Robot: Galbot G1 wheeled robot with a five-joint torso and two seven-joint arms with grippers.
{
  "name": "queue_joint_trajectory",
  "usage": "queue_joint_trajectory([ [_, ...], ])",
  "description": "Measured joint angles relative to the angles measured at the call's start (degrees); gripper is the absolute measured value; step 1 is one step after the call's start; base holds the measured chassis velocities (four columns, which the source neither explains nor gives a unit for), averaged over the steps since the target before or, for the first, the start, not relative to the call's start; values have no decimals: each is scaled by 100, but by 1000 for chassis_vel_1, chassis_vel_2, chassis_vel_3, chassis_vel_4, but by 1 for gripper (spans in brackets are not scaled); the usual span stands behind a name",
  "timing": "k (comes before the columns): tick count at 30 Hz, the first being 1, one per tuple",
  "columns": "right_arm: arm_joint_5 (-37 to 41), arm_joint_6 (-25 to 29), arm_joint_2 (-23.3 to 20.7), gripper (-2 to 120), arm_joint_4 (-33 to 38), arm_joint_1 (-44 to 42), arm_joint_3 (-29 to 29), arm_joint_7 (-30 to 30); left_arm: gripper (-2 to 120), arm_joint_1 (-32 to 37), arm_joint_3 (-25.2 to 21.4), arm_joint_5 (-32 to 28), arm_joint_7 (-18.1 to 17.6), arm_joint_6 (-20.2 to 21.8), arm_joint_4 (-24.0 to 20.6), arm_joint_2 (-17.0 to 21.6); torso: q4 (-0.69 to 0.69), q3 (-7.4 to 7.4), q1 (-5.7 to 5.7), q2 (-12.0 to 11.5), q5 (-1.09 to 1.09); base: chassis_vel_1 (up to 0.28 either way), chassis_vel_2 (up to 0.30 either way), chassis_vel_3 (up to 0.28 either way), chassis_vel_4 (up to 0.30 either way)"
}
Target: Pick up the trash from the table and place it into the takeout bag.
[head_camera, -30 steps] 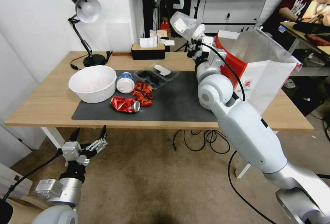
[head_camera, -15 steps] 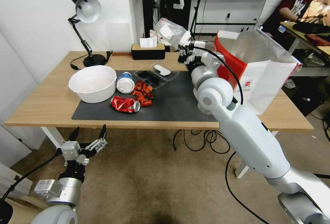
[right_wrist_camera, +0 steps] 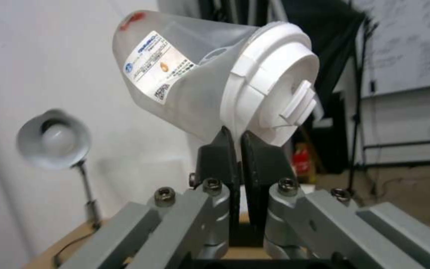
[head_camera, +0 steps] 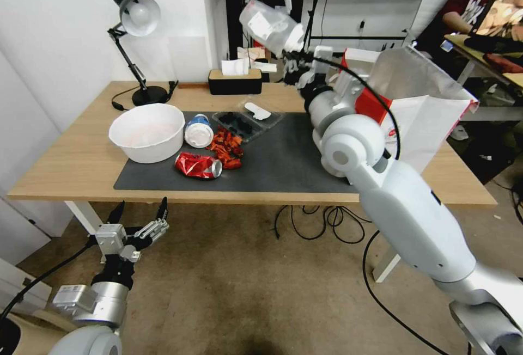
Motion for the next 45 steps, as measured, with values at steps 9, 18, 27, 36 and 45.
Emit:
queue_joint_trajectory([
  [9, -243, -268, -277, 2, -124, 347, 292, 632, 100, -21, 21, 8, 2, -1, 34, -4, 0, 0, 0, 0, -1, 0, 0, 0, 0],
  [18, -428, -628, -764, 2, -214, 302, 606, 1534, 100, -60, 51, 16, 2, -7, 98, -2, 0, 0, 0, 1, -1, 0, 0, 0, 0],
  [27, -54, -655, -1396, 2, 292, -352, 879, 1809, 100, -60, 95, 16, 4, -15, 108, 6, -1, 0, 0, 2, 0, 0, 0, 0, 0],
  [36, 26, -537, -1493, 17, 432, -621, 983, 1924, 100, -20, 130, 26, 7, -21, 75, -6, 0, 0, 0, 2, -1, 0, 0, 0, 0],
  [45, 19, -492, -1485, 51, 495, -678, 996, 1905, 100, 1, 130, 32, 8, -24, 34, -6, 1, 0, 0, 1, -2, 0, 0, 0, 0],
])
